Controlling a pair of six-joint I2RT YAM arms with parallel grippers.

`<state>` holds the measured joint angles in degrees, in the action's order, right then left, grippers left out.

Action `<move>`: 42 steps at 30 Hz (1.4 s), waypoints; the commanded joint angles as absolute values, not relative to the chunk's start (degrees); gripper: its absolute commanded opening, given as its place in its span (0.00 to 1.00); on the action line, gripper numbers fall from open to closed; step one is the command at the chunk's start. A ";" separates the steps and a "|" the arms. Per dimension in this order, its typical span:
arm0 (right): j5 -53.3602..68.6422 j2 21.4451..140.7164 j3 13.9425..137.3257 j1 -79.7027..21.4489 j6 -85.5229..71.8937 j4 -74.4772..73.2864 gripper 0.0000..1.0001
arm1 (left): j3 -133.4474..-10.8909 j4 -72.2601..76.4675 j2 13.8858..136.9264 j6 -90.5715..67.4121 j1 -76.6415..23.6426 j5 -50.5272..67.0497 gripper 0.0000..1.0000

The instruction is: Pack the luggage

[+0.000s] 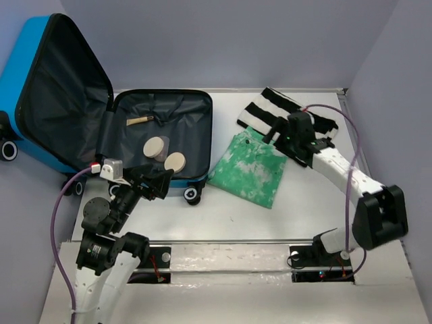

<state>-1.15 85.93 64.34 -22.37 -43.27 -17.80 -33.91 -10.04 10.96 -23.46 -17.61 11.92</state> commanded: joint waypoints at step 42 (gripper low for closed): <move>22.93 32.26 17.15 -13.54 -51.06 -28.83 0.07 | -22.94 4.38 39.16 -46.83 -53.41 -2.17 0.74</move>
<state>14.98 33.74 16.49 -12.64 -49.95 -22.72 -24.18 -2.35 33.15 -40.01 -45.71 10.55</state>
